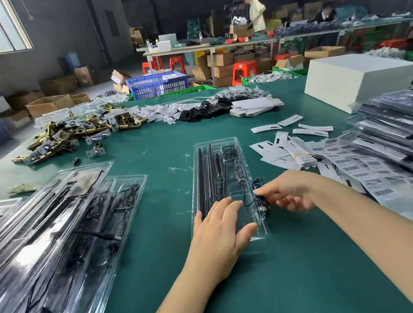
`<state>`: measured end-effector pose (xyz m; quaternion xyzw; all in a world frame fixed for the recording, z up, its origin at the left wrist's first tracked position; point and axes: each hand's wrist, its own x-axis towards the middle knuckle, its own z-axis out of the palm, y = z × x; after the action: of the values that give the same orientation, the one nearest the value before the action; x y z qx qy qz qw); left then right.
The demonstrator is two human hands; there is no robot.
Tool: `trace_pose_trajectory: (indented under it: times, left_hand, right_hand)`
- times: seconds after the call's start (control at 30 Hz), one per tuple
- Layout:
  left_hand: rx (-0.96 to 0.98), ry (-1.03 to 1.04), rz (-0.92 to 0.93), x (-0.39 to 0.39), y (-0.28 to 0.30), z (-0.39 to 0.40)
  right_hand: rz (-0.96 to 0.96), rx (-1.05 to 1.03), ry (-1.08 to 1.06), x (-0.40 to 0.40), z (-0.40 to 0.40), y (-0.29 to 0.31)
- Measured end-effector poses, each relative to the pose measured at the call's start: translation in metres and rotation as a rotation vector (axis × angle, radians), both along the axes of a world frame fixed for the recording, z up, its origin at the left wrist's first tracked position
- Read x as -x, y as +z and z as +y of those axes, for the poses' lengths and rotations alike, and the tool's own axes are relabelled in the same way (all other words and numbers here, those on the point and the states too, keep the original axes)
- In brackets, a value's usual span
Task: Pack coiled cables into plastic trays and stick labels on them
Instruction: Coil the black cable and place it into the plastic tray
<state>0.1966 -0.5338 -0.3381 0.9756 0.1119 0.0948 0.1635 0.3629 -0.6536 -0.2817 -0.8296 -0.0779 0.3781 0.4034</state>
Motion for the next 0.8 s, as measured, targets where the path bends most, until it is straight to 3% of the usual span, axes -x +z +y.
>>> trace_pose_trajectory:
  times: [0.17, 0.3, 0.4, 0.7, 0.8]
  left_hand:
    - [0.007, -0.001, -0.004, 0.002, 0.001, 0.000]
    - [0.019, 0.000, -0.031, 0.001, 0.001, 0.002]
    - [0.000, 0.000, -0.019, 0.000, 0.000, 0.001]
    - [0.024, -0.003, -0.035, 0.001, 0.003, -0.001]
    - [-0.016, 0.005, -0.012, 0.000, 0.000, 0.000]
  right_hand:
    - [-0.366, 0.009, -0.003, 0.007, 0.008, 0.001]
    - [-0.060, 0.025, 0.016, 0.007, 0.003, 0.007]
    - [0.067, 0.052, 0.015, 0.008, 0.001, 0.001]
    - [0.026, -0.031, -0.024, 0.006, -0.003, -0.014]
    - [-0.129, -0.016, -0.004, 0.012, 0.000, -0.020]
